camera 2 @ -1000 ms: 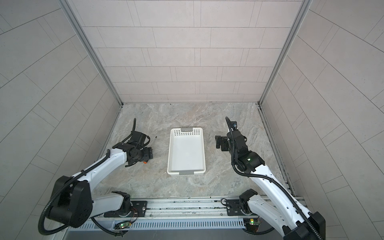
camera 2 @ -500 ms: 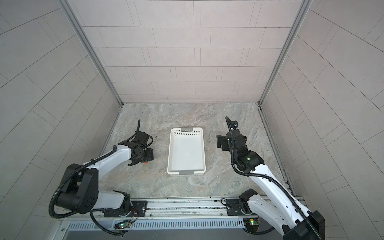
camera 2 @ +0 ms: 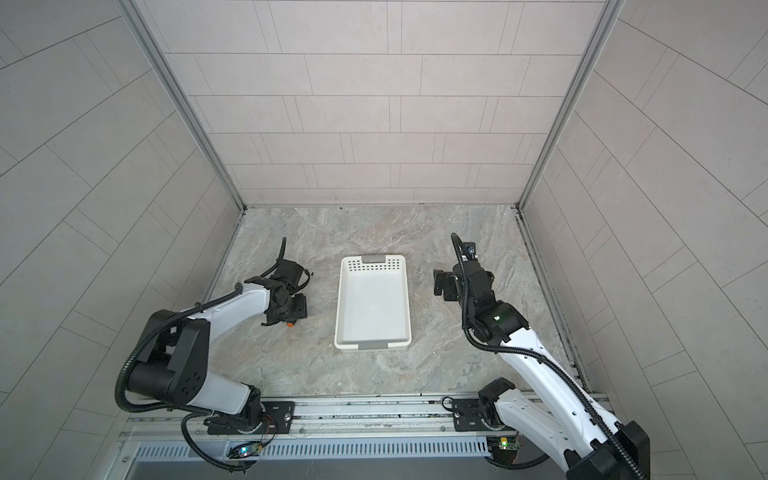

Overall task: Put the screwdriver in the bin
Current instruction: Pick up the screwdriver from the middle-left of the table.

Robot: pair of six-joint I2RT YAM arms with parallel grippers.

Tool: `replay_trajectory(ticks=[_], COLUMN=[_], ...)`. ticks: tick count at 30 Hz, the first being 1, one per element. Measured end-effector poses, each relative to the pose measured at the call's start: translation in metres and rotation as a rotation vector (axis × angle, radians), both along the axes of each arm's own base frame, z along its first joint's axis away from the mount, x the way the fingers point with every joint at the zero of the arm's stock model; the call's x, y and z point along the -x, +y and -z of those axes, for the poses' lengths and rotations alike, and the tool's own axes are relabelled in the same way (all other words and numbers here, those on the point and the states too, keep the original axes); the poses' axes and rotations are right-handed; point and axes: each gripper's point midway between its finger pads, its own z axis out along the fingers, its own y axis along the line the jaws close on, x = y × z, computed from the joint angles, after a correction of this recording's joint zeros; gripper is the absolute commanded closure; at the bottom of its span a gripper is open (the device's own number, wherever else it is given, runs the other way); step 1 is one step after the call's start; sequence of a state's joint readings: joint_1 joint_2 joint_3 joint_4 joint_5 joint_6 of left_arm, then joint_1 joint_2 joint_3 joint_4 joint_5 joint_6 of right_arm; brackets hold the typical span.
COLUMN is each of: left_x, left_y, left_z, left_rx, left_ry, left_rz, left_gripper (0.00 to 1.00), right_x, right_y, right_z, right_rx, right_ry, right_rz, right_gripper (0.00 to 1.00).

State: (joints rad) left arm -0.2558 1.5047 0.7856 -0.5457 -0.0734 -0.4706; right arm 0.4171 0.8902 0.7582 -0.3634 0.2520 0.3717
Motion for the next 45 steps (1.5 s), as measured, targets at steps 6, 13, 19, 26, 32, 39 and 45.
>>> replay_trajectory(ticks=[6, 13, 19, 26, 32, 39, 45], left_x=[-0.001, 0.0, 0.0, -0.001, -0.001, -0.005, -0.006], left_y=[-0.002, -0.004, -0.005, -0.005, -0.006, -0.008, -0.009], left_z=[0.001, 0.001, 0.001, -0.001, -0.004, -0.019, -0.02], left_rx=[-0.001, -0.001, -0.001, 0.0, -0.001, 0.01, 0.013], left_ry=[0.001, 0.002, 0.001, -0.004, -0.016, -0.071, -0.077], left_rz=[0.013, 0.022, 0.024, 0.025, 0.028, 0.033, 0.034], left_gripper=[0.59, 0.71, 0.8, 0.87, 0.87, 0.87, 0.88], right_x=[0.0, 0.0, -0.001, -0.001, -0.001, -0.001, -0.001], right_y=[0.0, 0.0, 0.0, 0.0, 0.0, 0.0, 0.0], right_z=[0.0, 0.001, 0.002, 0.002, 0.002, 0.002, 0.004], right_rx=[0.0, 0.002, 0.002, 0.003, 0.004, 0.004, 0.007], right_ry=[0.0, 0.004, 0.005, 0.005, 0.005, 0.007, 0.011], right_rz=[0.0, 0.0, 0.0, 0.001, 0.001, 0.002, 0.002], right_gripper=[0.0, 0.0, 0.0, 0.0, 0.0, 0.0, 0.0])
